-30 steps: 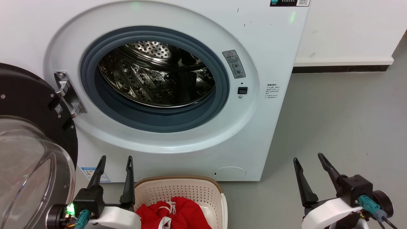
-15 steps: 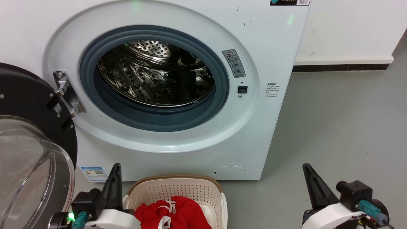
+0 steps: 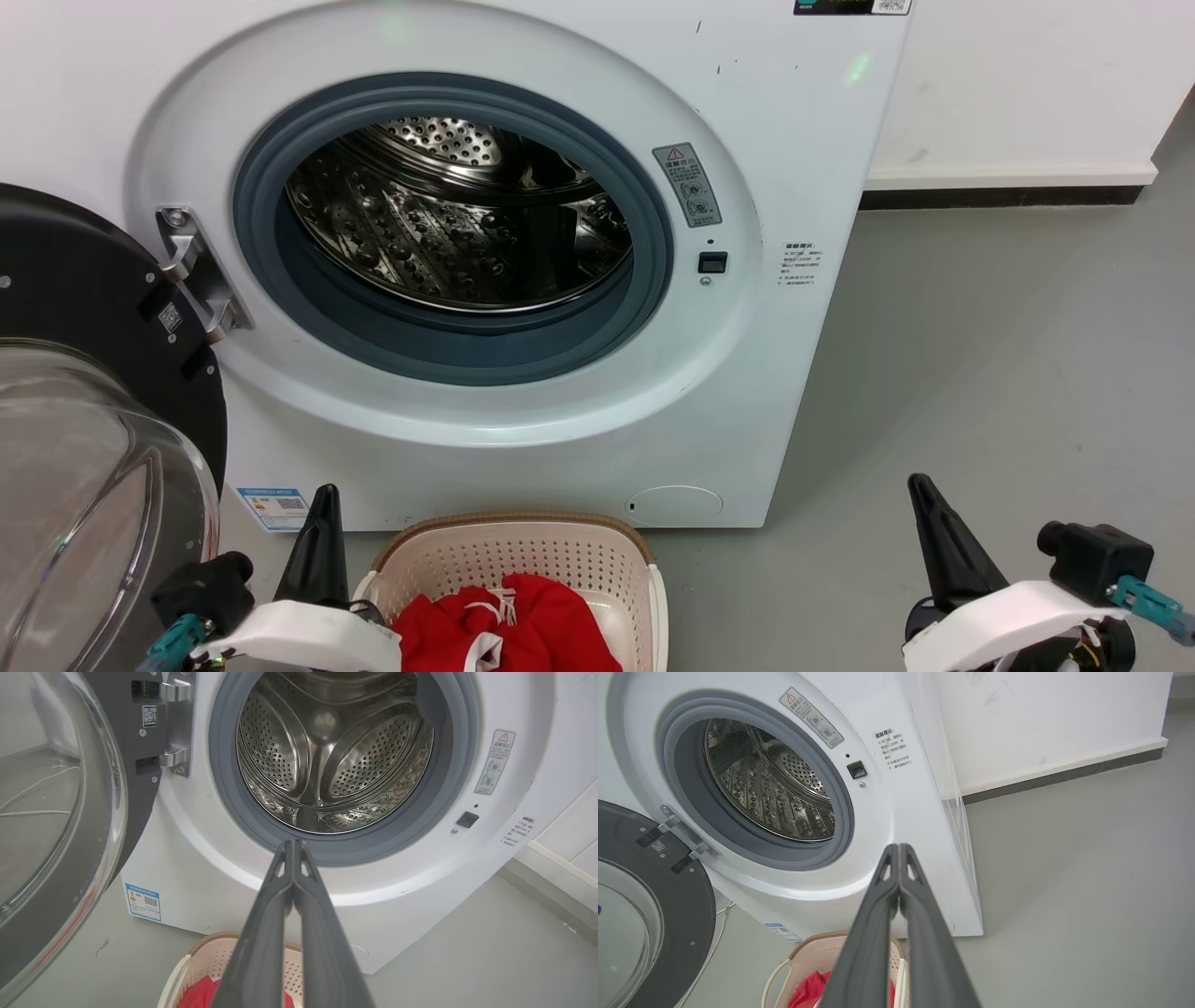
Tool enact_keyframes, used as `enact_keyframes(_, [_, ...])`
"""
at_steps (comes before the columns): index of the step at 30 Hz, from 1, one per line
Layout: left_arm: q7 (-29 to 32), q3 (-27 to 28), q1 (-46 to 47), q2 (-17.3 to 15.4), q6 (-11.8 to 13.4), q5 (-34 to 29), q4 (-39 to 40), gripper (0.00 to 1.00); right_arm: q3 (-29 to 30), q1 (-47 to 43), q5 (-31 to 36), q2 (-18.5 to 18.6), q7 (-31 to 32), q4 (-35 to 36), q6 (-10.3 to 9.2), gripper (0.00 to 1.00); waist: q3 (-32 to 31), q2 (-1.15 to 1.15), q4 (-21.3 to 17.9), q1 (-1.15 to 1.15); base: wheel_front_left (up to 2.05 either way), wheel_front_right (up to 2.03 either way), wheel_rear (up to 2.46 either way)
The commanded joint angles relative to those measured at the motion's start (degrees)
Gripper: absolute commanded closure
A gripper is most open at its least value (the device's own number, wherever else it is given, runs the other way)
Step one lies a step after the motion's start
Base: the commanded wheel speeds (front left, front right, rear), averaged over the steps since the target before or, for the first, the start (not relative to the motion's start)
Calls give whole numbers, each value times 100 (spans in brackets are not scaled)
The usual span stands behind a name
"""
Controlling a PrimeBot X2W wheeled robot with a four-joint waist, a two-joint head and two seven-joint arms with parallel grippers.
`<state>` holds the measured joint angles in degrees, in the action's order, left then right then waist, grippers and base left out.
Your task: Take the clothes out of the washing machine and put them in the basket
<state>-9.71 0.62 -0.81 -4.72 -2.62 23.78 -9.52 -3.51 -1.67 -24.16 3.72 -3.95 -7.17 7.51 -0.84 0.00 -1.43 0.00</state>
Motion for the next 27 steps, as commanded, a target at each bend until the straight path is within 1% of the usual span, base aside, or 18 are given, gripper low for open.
enact_keyframes(1, [30, 36, 183, -4, -37, 171, 61, 100, 19, 177, -205, 45, 12, 62, -1, 100, 1, 0, 1, 0, 0, 0, 0])
enact_keyframes(14, [315, 130, 283, 32, -121, 1410, -20, 100, 104, 298, -1508, 95, 127, -69, -1, 100, 13, 0, 18, 0, 0, 0, 0])
enact_keyframes(27, [572, 225, 375, 60, -198, 2479, -103, 100, 200, 396, -2623, 124, 240, -181, -1, 100, 25, 0, 36, 0, 0, 0, 0])
